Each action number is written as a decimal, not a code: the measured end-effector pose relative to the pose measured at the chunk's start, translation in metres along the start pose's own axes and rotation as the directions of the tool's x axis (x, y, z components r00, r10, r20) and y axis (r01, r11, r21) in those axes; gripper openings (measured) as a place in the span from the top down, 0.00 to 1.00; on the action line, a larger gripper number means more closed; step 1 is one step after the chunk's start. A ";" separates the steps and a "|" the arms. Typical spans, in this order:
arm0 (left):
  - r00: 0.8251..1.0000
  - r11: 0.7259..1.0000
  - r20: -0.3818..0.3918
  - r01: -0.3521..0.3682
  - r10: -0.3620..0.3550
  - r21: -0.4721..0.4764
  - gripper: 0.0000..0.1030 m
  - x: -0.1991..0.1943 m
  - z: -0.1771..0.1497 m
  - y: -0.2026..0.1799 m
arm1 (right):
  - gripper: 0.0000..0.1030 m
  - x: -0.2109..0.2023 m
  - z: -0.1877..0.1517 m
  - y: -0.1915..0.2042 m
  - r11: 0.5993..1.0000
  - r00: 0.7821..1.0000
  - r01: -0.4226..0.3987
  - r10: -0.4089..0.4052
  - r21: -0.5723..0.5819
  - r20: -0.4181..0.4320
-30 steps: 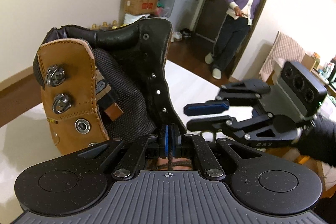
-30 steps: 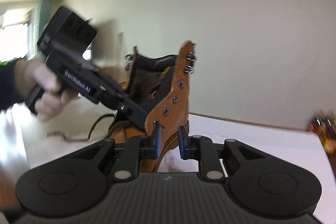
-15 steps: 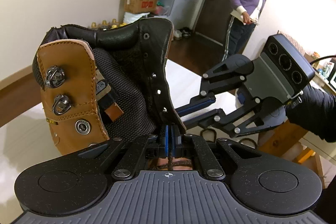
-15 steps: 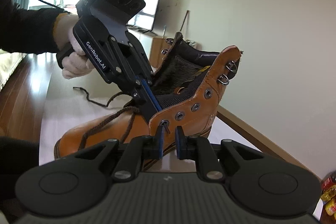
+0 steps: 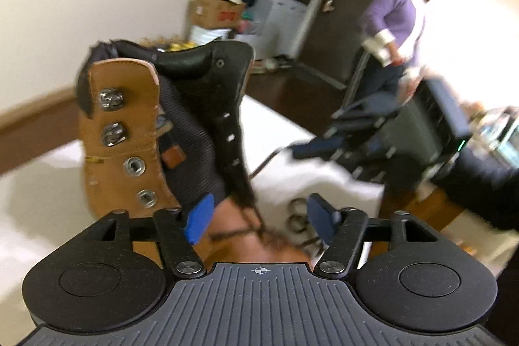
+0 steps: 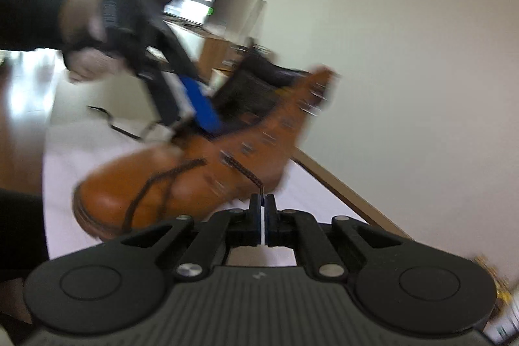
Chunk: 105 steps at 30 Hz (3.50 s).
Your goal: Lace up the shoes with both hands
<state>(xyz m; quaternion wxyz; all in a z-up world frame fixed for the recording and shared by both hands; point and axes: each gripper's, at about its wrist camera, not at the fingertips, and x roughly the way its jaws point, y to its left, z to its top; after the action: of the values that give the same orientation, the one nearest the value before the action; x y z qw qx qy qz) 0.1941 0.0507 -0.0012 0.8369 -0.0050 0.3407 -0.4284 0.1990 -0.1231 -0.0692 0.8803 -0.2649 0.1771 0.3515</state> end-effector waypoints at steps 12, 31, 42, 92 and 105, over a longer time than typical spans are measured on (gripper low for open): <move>0.990 0.986 0.037 -0.141 0.138 0.085 0.36 -0.015 -0.013 -0.036 | 0.98 -0.100 -0.055 -0.055 0.868 0.865 0.479 -0.441 0.132 -0.242; 0.897 0.895 0.014 -0.442 0.442 0.063 0.39 -0.075 -0.085 -0.012 | 0.98 -0.202 -0.115 -0.075 0.543 0.560 0.818 -0.674 0.191 -0.481; 0.906 0.882 -0.012 -0.409 0.423 0.233 0.94 -0.033 -0.084 -0.007 | 0.98 -0.190 -0.094 -0.042 0.585 0.606 0.784 -0.651 0.207 -0.457; 0.934 0.869 0.179 -0.355 0.310 0.345 0.53 -0.093 -0.063 -0.097 | 0.98 -0.149 0.008 0.042 0.901 0.914 0.387 -0.348 0.194 -0.208; 0.754 0.755 0.048 -0.656 0.655 0.006 0.45 -0.202 -0.147 -0.030 | 0.98 -0.127 -0.001 0.047 0.910 0.940 0.325 -0.281 0.257 -0.194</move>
<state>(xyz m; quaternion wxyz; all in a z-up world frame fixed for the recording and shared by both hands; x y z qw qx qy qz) 0.0072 0.2190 0.0091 0.9410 0.1146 0.2979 -0.1121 0.0776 -0.1616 -0.0226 0.9369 -0.1855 0.2497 0.1598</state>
